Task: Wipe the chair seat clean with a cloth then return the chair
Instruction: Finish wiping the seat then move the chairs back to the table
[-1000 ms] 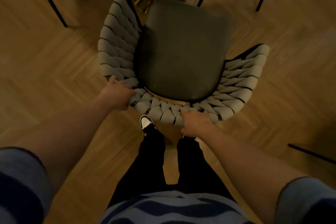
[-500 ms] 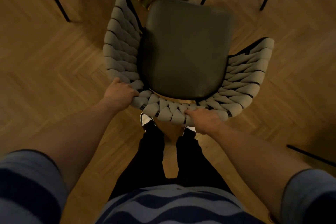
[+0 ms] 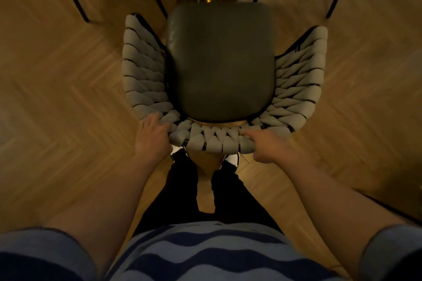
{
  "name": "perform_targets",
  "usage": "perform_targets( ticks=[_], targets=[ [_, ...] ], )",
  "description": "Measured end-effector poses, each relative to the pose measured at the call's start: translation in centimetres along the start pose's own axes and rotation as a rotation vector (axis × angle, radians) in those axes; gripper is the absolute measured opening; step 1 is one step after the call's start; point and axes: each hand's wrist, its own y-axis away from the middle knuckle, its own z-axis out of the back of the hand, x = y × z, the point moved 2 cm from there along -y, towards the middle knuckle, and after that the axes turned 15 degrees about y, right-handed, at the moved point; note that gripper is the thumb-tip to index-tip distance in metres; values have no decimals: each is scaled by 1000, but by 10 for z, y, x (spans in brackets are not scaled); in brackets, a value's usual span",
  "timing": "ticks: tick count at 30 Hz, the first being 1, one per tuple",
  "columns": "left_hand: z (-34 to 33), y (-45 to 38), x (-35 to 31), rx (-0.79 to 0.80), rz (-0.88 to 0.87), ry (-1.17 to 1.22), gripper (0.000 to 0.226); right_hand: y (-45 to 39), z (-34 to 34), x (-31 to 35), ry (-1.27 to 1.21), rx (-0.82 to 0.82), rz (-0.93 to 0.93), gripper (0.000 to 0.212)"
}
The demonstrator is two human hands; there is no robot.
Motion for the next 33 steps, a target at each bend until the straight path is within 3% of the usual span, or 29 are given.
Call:
perform_targets(
  ticks=[1, 3, 5, 6, 8, 10, 13, 18, 23, 27, 33],
  targets=[
    [3, 6, -5, -109, 71, 143, 42, 6, 1, -5, -216, -68, -3, 65],
    [11, 18, -20, -310, 320, 510, 43, 20, 3, -21, -658, -390, -139, 44],
    [2, 21, -26, -417, 714, 956, 53, 33, -4, -42, -983, -681, -484, 26],
    [-6, 21, -26, -441, 894, 1208, 60, 34, -13, -52, -1120, -704, -666, 28],
    [-22, 19, -29, -358, 1107, 1588, 61, 29, -31, -62, -1421, -478, -823, 50],
    [-36, 16, -35, -262, 1147, 1776, 53, 13, -43, -60, -1578, -193, -743, 58],
    [-41, 7, -44, -280, 1106, 1823, 43, -3, -39, -53, -1584, -104, -632, 43],
    [-37, -4, -42, -335, 1134, 1753, 31, -10, -22, -48, -1538, -63, -636, 32],
    [-14, -31, -25, -341, 1115, 1733, 32, -30, 5, -39, -1512, -110, -635, 33],
    [16, -63, -6, -329, 1098, 1730, 29, -52, 41, -24, -1527, -141, -598, 19],
    [58, -114, 27, -259, 1095, 1729, 26, -96, 89, -10, -1496, -165, -584, 28]
  ],
)
